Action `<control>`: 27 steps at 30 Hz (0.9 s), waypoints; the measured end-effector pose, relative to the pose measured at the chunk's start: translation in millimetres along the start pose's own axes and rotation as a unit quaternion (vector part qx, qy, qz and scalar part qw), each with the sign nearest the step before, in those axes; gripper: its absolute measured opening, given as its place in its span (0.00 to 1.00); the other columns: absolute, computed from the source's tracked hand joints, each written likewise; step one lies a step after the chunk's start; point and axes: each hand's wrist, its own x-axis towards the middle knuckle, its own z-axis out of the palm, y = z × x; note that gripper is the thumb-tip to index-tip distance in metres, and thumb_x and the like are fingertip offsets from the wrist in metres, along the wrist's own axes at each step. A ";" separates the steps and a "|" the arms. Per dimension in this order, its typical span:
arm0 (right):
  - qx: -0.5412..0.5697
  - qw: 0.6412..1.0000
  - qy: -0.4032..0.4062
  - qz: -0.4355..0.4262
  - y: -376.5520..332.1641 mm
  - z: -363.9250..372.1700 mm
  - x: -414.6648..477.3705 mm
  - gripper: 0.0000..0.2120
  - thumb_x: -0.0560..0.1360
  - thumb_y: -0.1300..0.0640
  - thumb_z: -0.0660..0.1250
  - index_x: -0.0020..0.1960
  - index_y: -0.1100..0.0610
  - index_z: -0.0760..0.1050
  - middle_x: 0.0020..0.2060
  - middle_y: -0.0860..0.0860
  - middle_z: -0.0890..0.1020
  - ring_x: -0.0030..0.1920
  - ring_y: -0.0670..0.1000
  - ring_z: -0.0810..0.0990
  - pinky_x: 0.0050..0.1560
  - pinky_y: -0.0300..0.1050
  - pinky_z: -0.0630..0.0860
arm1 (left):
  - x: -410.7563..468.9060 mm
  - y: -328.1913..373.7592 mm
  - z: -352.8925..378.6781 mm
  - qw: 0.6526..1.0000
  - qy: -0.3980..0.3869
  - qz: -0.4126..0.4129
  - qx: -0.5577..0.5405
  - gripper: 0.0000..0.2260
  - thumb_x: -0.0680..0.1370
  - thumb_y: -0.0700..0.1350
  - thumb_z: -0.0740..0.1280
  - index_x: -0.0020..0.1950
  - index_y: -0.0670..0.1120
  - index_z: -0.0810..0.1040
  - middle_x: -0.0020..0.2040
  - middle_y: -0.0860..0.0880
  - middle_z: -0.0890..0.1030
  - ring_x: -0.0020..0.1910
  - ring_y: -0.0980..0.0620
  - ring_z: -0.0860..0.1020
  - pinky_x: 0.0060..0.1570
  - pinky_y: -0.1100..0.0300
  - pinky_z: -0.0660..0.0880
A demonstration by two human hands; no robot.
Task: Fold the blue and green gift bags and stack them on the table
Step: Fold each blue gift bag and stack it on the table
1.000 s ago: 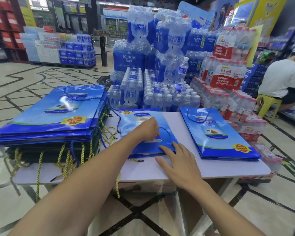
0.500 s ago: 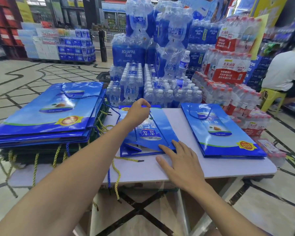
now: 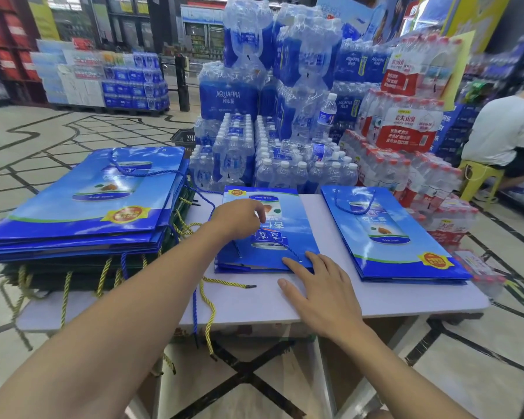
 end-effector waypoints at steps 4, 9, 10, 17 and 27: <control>0.005 1.000 -0.001 -0.001 -0.5 -1.4 0.2 0.31 0.80 0.28 0.43 0.80 0.34 0.52 0.81 0.47 0.58 0.81 0.51 0.53 0.79 0.52 0.54 | -15.5 -13.4 9.5 0.999 0.012 0.039 0.018 0.16 0.83 0.43 0.59 0.69 0.54 0.76 0.71 0.46 0.73 0.62 0.43 0.75 0.58 0.45 0.76; 0.016 0.999 0.041 -0.002 0.0 0.6 -1.3 0.28 0.80 0.29 0.46 0.77 0.34 0.63 0.78 0.45 0.63 0.79 0.48 0.55 0.80 0.54 0.53 | -54.4 -22.9 38.2 0.994 -0.036 0.063 0.080 0.22 0.87 0.56 0.52 0.81 0.54 0.64 0.82 0.49 0.61 0.80 0.47 0.60 0.75 0.48 0.62; 0.035 0.998 0.059 -0.001 0.0 0.1 -2.2 0.28 0.79 0.29 0.47 0.74 0.35 0.68 0.77 0.44 0.65 0.78 0.47 0.57 0.80 0.55 0.53 | -61.2 -23.0 43.8 0.992 -0.036 0.068 0.098 0.22 0.87 0.57 0.51 0.81 0.54 0.62 0.83 0.49 0.58 0.81 0.47 0.58 0.77 0.47 0.60; 0.081 0.994 0.072 -0.019 -10.1 -21.0 30.0 0.24 0.83 0.37 0.53 0.74 0.44 0.71 0.77 0.49 0.68 0.77 0.51 0.62 0.74 0.51 0.62 | -92.6 -5.2 63.6 0.994 -0.038 0.050 0.095 0.24 0.87 0.58 0.45 0.83 0.56 0.54 0.85 0.51 0.49 0.84 0.46 0.48 0.80 0.44 0.47; -0.008 0.994 -0.107 0.011 -15.7 -5.0 53.7 0.35 0.79 0.26 0.41 0.83 0.39 0.47 0.84 0.48 0.47 0.83 0.55 0.44 0.81 0.61 0.43 | -67.3 2.5 44.9 0.999 0.031 0.015 0.009 0.23 0.87 0.54 0.51 0.81 0.49 0.63 0.81 0.48 0.65 0.80 0.47 0.60 0.78 0.45 0.55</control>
